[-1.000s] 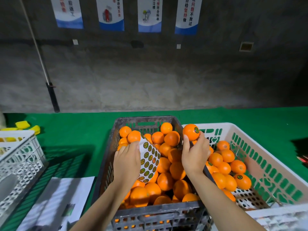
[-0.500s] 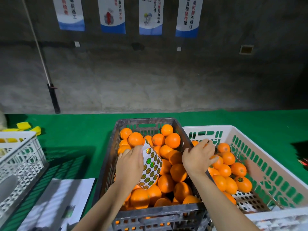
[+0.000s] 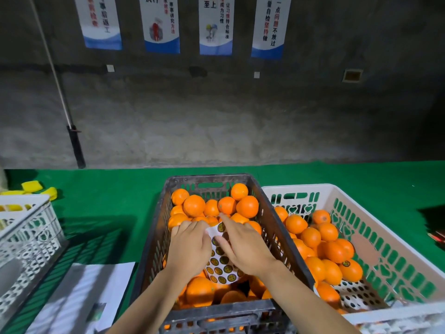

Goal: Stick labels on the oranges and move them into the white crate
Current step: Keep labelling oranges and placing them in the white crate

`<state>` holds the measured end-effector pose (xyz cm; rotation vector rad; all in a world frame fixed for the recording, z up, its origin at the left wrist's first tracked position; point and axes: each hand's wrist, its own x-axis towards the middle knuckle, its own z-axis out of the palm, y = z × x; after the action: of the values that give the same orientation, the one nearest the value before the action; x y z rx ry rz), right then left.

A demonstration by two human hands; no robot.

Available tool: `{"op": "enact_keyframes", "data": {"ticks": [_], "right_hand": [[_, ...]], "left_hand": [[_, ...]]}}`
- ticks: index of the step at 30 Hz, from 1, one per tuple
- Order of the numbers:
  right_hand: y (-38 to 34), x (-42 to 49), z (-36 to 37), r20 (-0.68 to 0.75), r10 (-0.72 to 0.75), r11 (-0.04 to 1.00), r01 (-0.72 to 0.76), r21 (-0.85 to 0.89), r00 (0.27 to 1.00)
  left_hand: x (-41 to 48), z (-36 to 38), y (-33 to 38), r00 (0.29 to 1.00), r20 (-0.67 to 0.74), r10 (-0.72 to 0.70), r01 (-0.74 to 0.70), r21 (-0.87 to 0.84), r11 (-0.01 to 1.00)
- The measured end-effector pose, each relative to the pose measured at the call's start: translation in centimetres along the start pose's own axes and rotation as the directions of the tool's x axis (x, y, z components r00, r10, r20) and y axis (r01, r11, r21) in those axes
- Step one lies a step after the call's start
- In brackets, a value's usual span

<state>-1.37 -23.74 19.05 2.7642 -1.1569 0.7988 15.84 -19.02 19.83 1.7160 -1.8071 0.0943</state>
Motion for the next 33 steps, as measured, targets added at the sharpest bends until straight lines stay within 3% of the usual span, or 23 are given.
{"op": "enact_keyframes", "data": {"ticks": [7, 11, 15, 19, 26, 33], "right_hand": [[0.15, -0.1, 0.18, -0.004, -0.033, 0.999, 0.033, -0.03, 0.999], [0.02, -0.23, 0.14, 0.003, -0.052, 0.998, 0.052, -0.045, 0.999], [-0.08, -0.21, -0.16, -0.06, -0.03, 0.994, 0.024, -0.104, 0.998], [-0.07, -0.08, -0.13, 0.013, -0.02, 0.999, 0.02, -0.042, 1.0], [0.09, -0.29, -0.29, -0.044, 0.018, 0.995, -0.013, 0.1, 0.999], [0.05, -0.39, -0.5, 0.02, 0.061, 0.984, -0.063, 0.165, 0.998]], "left_hand": [[0.04, 0.22, 0.11, 0.997, 0.073, 0.026, -0.02, -0.077, 0.997], [-0.11, 0.07, 0.35, 0.996, 0.047, 0.071, -0.064, -0.138, 0.988], [-0.05, 0.12, 0.24, 0.996, 0.03, 0.083, -0.08, -0.092, 0.993], [-0.09, 0.41, 0.09, 0.994, 0.053, 0.098, -0.095, -0.062, 0.994], [-0.14, 0.26, 0.04, 0.989, 0.031, 0.144, -0.144, -0.018, 0.989], [0.0, 0.5, -0.15, 0.987, 0.047, 0.151, -0.151, -0.007, 0.989]]}}
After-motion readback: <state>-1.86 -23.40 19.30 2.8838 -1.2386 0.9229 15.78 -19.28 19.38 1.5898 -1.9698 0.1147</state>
